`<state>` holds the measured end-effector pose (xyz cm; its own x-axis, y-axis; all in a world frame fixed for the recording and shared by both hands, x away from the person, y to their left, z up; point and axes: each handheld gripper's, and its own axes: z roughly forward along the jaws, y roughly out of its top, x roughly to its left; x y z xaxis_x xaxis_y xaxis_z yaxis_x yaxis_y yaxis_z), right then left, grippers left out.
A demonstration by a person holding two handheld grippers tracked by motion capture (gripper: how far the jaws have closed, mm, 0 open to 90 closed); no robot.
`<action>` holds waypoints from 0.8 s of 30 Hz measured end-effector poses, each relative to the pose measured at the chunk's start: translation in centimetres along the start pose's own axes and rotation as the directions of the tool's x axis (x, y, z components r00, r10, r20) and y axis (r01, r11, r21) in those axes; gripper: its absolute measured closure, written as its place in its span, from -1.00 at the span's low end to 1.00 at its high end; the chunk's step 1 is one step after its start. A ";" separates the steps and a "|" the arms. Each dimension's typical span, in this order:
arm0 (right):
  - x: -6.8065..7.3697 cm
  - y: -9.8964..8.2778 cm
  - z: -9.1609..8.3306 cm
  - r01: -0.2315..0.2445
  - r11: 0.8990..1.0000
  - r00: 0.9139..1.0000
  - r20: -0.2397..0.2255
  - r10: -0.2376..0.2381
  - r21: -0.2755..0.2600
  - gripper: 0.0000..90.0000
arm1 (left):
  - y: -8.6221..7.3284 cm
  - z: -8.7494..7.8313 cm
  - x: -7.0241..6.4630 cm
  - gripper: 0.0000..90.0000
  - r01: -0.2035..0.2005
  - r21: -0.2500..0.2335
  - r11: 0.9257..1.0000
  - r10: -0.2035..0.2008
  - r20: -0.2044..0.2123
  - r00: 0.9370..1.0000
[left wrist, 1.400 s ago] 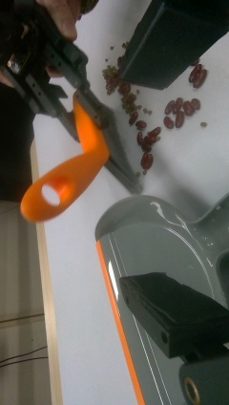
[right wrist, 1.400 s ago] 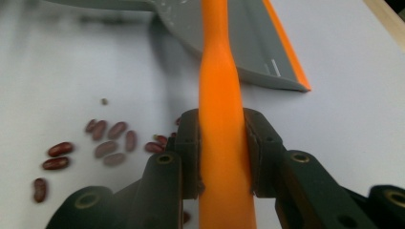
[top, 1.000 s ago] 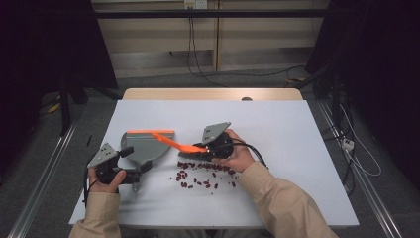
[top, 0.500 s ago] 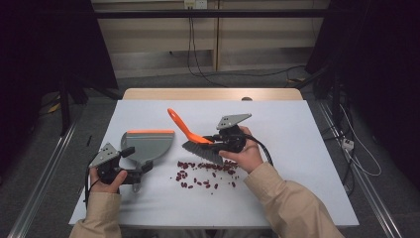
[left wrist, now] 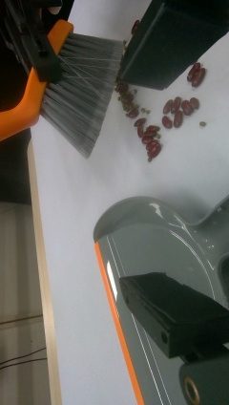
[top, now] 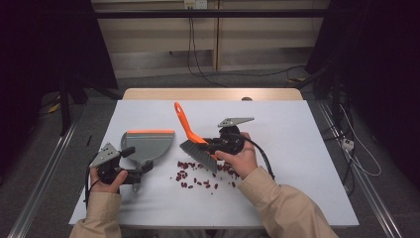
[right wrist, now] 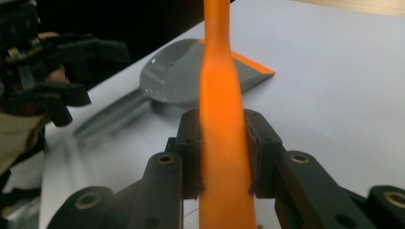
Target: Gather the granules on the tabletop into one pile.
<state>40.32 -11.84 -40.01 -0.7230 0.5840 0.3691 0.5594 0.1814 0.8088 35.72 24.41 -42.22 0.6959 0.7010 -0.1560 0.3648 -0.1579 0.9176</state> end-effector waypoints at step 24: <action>2.8 -1.3 2.1 -0.072 0.997 0.996 -0.047 0.072 -0.008 0.59 | 0.0 0.0 0.0 -0.88 -0.001 -0.003 1.000 0.001 -0.005 1.000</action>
<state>38.46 -8.79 -40.99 -0.6995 0.5573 0.4474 0.6069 0.1327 0.7836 35.68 24.40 -42.21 0.6932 0.7042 -0.1538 0.3624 -0.1561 0.9188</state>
